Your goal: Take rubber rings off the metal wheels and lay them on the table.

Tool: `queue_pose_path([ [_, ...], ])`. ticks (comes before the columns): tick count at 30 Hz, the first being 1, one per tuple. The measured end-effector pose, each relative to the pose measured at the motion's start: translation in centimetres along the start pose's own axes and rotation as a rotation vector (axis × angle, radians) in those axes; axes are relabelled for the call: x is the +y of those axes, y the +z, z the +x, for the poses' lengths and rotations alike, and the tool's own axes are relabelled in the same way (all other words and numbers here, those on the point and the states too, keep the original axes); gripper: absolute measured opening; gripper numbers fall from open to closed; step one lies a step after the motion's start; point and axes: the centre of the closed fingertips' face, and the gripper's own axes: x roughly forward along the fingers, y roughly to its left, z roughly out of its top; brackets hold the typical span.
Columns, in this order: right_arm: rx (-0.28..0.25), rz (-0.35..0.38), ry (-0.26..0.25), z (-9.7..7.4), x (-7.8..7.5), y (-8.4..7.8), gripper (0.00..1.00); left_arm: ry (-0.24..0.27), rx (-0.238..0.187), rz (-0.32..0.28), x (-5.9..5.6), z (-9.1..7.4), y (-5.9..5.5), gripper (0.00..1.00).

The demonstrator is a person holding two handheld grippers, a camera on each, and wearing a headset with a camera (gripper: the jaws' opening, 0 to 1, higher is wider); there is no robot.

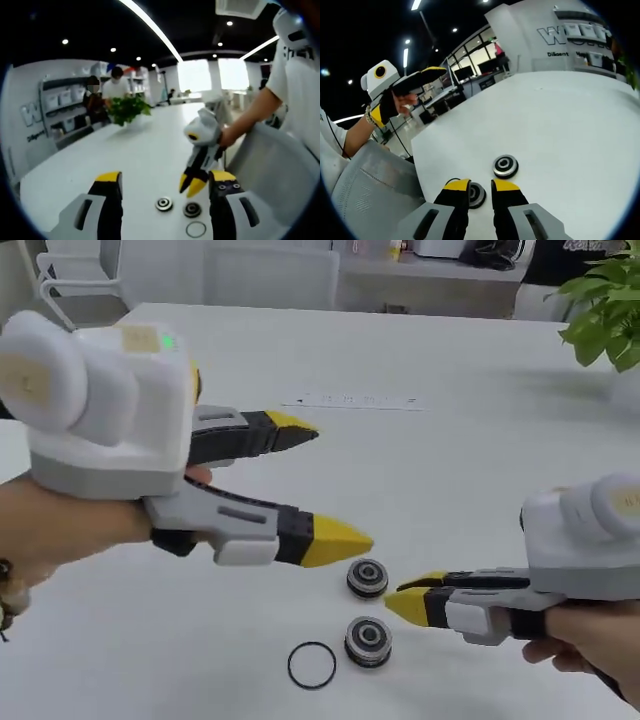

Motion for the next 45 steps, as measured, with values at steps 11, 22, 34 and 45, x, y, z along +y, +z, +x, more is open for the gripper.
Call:
queue_pose_path([
  [11,0.022,-0.006,0.011,0.1,-0.1,-0.7,0.14,0.016,-0.111,-0.146,-0.6,2.6,-1.3,0.52],
  [22,0.036,0.009,0.029,0.2,-0.2,-1.2,0.16,-0.057,0.045,-0.174,-2.7,4.2,-6.9,0.41],
  [34,0.148,-0.107,0.070,1.0,0.9,-3.2,0.19,-0.092,0.166,-0.143,-4.1,4.8,-10.6,0.34],
  [45,0.212,-0.185,0.069,1.3,0.9,-4.6,0.22,-0.124,0.216,-0.131,-5.4,5.4,-12.1,0.28],
])
